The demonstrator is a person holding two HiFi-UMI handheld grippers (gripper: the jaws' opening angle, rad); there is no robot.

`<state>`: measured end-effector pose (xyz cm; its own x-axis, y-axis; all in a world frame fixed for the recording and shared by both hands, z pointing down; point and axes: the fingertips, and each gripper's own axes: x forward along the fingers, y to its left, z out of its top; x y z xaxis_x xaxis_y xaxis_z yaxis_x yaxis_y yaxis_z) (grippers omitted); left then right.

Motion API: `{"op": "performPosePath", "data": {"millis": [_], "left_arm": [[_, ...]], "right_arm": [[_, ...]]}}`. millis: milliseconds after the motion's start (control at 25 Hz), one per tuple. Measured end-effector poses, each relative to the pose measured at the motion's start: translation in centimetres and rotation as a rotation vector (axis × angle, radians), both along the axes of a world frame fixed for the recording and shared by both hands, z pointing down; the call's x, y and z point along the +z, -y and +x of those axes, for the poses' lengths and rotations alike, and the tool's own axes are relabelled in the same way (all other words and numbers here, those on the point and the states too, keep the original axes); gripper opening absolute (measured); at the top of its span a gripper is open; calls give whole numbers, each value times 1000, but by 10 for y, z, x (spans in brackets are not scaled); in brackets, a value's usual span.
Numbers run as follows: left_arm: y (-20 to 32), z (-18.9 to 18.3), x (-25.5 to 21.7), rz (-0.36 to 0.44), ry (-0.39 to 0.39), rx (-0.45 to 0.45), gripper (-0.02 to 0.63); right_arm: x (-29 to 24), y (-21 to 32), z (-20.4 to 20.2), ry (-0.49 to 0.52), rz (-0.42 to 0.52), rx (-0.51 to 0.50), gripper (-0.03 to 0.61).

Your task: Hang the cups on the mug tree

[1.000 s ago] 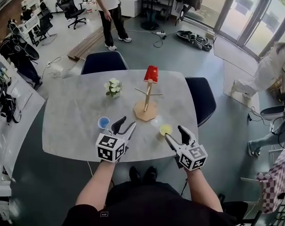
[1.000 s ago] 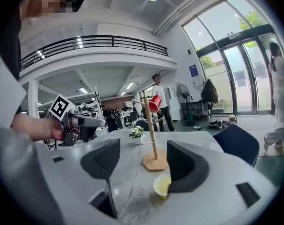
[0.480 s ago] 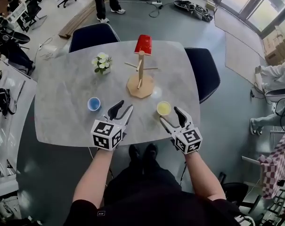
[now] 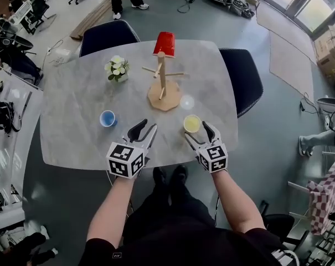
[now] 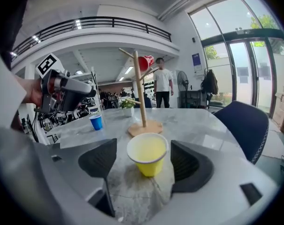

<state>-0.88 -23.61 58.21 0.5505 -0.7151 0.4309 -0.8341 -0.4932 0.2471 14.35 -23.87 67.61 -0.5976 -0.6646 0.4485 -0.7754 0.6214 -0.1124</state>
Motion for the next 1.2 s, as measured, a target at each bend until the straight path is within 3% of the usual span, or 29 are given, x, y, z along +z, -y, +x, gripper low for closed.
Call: {"op": "performPosePath", "data": {"millis": [400, 560, 1200], "left_arm": [[5, -6, 16, -13, 1, -24, 143], [6, -7, 16, -19, 0, -30, 138], [1, -34, -50, 55, 27, -126, 123]], "right_arm": [[38, 20, -17, -56, -21, -51, 337], [33, 31, -18, -75, -3, -14, 334], [-117, 45, 3, 24, 130, -63, 313]]}}
